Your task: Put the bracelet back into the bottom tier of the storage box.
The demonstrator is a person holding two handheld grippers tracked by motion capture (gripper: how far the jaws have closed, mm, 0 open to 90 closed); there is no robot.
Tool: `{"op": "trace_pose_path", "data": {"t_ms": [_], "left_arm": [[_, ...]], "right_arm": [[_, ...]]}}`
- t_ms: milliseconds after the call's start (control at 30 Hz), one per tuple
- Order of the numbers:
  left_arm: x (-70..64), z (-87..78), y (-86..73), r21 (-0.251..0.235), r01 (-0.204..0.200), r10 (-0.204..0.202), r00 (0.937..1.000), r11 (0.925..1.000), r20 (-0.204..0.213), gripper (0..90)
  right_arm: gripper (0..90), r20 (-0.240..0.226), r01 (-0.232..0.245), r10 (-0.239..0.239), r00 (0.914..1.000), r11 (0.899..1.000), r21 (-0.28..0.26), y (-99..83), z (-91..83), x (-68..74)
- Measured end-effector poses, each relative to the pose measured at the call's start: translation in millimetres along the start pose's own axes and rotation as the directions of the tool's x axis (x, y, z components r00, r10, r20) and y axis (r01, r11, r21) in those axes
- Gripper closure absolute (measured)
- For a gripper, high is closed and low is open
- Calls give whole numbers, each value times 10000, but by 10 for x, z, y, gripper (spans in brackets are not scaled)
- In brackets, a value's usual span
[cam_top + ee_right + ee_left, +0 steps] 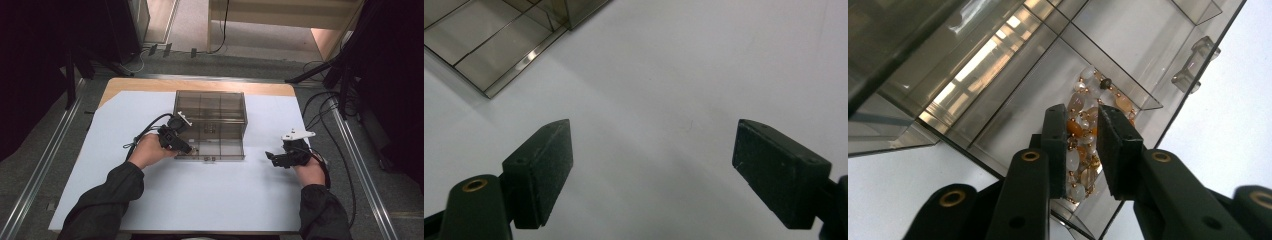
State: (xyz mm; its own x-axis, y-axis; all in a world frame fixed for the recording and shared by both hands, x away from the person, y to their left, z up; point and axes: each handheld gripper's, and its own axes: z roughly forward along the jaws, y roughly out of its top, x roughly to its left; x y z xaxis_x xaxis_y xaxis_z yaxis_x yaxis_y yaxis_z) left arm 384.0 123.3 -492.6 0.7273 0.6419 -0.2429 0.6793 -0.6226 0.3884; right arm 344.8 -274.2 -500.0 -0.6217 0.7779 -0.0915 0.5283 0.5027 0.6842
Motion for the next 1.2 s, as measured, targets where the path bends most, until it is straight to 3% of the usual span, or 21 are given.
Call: {"op": "trace_pose_path", "data": {"t_ms": [800, 1200], "left_arm": [[-18, -270, -28, -988, 58, -64, 10000, 9951, -59, 528], [-54, -374, -73, -1126, 118, -125, 9999, 9936, -58, 422]], "right_arm": [[174, 9, -29, 29, 10000, 10000, -12, 4, 6, -4], [174, -70, 42, -42, 10000, 10000, -14, 33, 32, -6]]}}
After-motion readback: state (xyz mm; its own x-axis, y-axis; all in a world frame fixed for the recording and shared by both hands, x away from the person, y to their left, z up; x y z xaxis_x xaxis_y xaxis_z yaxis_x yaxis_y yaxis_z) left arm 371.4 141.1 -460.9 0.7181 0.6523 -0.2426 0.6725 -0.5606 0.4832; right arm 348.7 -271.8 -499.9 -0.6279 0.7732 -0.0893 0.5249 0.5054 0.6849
